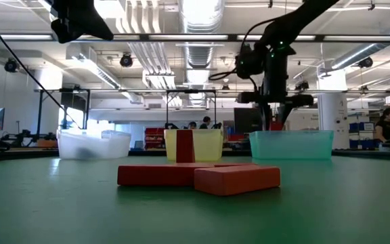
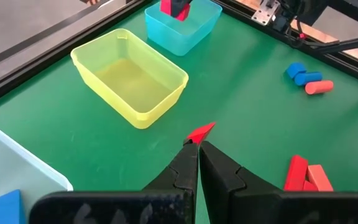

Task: Sort & place blocks by color
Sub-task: Put the red block into the blue bin, then put the orange block into the yellow bin

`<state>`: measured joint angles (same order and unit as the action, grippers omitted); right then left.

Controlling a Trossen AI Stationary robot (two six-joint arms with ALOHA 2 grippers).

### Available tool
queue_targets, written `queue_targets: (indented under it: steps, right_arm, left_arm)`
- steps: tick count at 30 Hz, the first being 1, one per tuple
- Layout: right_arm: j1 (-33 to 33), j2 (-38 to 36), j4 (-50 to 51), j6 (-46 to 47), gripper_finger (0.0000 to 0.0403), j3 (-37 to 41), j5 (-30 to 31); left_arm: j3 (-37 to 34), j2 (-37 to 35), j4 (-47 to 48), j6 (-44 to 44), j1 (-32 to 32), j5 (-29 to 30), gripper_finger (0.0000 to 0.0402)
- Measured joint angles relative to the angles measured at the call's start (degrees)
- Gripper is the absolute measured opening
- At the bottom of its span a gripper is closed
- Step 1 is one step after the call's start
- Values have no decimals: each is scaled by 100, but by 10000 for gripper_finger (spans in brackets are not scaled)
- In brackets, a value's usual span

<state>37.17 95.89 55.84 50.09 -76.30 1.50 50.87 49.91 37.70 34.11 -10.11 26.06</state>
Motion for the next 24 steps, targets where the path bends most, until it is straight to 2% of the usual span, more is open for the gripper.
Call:
queue_targets:
  steps: [7, 11, 15, 19, 24]
  right_arm:
    - [-2, 86, -82, -99, 212, -14, 1]
    - [-2, -119, -77, -179, 230, -14, -11]
    - [-79, -475, -66, -279, 229, -14, -45]
    - [-283, -884, -75, -359, 220, -15, -46]
    - [-497, -1293, -194, -440, 212, -14, 100]
  left_arm:
    - [-45, 104, 15, 9, -1, 39, 0]
    - [-22, 269, 11, 23, -2, 39, 0]
    - [-39, 440, 1, 354, -2, -7, 0]
    - [-61, 619, 95, 813, -2, -564, 0]
    - [-81, 870, 259, 1682, -2, -1813, 0]
